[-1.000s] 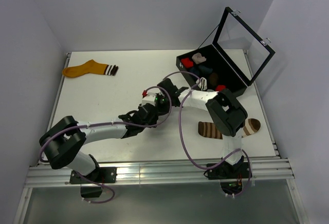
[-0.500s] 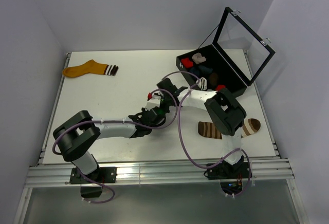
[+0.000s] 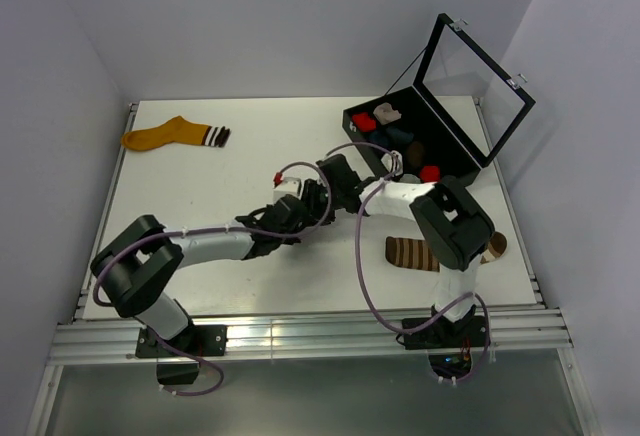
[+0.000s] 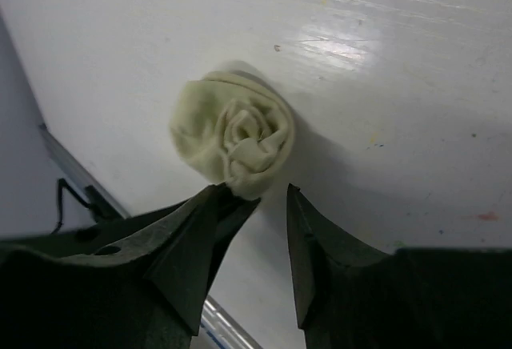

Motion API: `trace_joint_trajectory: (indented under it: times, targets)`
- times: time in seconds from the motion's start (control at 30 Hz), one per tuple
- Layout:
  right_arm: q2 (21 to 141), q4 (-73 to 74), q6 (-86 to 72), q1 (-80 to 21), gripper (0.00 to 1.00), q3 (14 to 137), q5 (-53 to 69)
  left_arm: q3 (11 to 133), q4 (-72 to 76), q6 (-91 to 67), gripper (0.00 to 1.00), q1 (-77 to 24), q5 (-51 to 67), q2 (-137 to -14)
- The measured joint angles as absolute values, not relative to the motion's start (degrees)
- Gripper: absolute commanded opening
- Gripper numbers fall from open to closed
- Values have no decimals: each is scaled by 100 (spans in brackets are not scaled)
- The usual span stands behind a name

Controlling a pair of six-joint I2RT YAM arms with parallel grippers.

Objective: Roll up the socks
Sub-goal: Roll the sock at the center of the board.

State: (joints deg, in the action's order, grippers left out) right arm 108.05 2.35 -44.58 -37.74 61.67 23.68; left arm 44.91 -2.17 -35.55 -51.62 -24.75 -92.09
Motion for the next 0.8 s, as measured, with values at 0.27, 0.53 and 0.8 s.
trace_joint_trajectory:
  times: [0.27, 0.53, 0.8]
  targets:
    - [10022, -569, -4668, -3612, 55, 5581, 2399, 3879, 301, -4130, 0, -3653, -49, -8683]
    - [10169, -1033, -4748, -3632, 56, 5476, 2543, 3229, 1295, -4980, 0, -2467, 2145, -8766]
    - [10713, -1074, -4740, -3763, 55, 5553, 2561, 3127, 1745, -5441, 0, -1984, 3050, -9146]
